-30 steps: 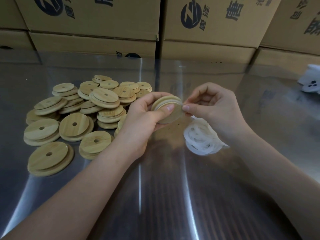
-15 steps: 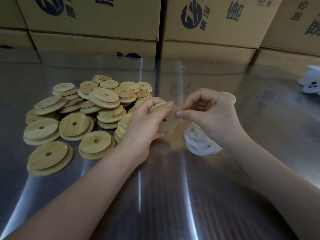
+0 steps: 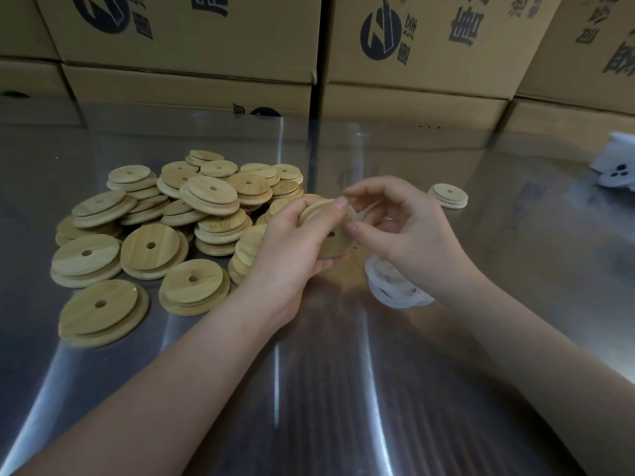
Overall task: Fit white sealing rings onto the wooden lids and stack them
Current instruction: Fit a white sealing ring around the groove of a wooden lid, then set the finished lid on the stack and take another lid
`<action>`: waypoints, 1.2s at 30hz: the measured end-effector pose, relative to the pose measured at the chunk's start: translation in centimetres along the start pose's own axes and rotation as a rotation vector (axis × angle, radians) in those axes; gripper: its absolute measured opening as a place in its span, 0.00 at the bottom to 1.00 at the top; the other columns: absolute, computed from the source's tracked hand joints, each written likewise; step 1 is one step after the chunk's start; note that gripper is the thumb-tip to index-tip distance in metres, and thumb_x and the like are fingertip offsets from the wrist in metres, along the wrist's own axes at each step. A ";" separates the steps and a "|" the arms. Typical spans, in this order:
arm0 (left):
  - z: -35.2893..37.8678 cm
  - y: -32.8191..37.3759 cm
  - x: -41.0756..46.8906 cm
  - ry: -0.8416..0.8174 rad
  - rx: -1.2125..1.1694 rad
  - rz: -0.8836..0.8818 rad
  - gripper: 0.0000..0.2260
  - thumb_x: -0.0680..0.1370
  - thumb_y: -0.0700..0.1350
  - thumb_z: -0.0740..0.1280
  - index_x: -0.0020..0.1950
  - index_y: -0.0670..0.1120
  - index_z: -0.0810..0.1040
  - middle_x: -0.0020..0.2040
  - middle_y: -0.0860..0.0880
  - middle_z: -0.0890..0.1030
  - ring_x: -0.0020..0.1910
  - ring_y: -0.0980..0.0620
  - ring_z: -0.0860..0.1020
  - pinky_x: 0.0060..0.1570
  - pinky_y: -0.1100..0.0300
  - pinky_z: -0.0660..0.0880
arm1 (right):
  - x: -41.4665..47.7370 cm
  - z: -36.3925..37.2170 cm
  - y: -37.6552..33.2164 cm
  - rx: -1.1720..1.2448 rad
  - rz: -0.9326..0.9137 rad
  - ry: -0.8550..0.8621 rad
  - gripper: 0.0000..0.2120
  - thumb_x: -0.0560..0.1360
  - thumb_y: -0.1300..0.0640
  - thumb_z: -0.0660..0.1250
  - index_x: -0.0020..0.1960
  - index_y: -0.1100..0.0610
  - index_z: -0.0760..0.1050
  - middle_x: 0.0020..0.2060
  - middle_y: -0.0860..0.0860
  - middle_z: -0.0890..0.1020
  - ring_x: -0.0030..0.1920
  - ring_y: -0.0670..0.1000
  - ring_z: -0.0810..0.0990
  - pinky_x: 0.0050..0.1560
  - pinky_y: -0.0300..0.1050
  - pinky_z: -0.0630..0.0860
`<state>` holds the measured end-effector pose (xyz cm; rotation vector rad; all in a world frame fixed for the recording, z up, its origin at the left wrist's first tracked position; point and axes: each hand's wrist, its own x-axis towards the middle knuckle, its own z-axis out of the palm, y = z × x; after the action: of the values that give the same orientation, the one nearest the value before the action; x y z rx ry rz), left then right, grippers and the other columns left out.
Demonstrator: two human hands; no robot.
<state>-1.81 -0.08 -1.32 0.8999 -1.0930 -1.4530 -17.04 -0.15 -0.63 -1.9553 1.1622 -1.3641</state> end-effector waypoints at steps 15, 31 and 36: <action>0.1 0.4 -0.2 -0.042 -0.024 -0.041 0.09 0.81 0.42 0.63 0.60 0.48 0.78 0.54 0.46 0.84 0.52 0.47 0.84 0.54 0.48 0.80 | 0.8 -2.2 0.3 0.278 0.224 0.043 0.15 0.77 0.64 0.67 0.57 0.47 0.81 0.42 0.57 0.80 0.33 0.54 0.78 0.36 0.47 0.79; 0.4 -0.4 -0.7 -0.183 0.401 -0.025 0.11 0.81 0.36 0.60 0.47 0.48 0.81 0.43 0.50 0.85 0.36 0.57 0.82 0.39 0.63 0.78 | 1.8 -8.3 5.0 0.150 0.651 0.496 0.03 0.77 0.64 0.67 0.50 0.62 0.78 0.41 0.60 0.82 0.30 0.51 0.82 0.33 0.44 0.81; 0.5 -0.6 -0.7 -0.161 0.456 0.040 0.12 0.80 0.35 0.60 0.46 0.48 0.81 0.40 0.51 0.84 0.36 0.57 0.81 0.39 0.61 0.77 | 1.9 -8.8 6.2 0.081 0.783 0.470 0.07 0.76 0.64 0.67 0.53 0.64 0.77 0.39 0.59 0.78 0.28 0.53 0.78 0.27 0.43 0.79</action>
<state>-2.34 0.70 -1.80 1.0794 -1.5935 -1.2799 -27.19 -4.29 -1.09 -0.9333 1.7909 -1.3933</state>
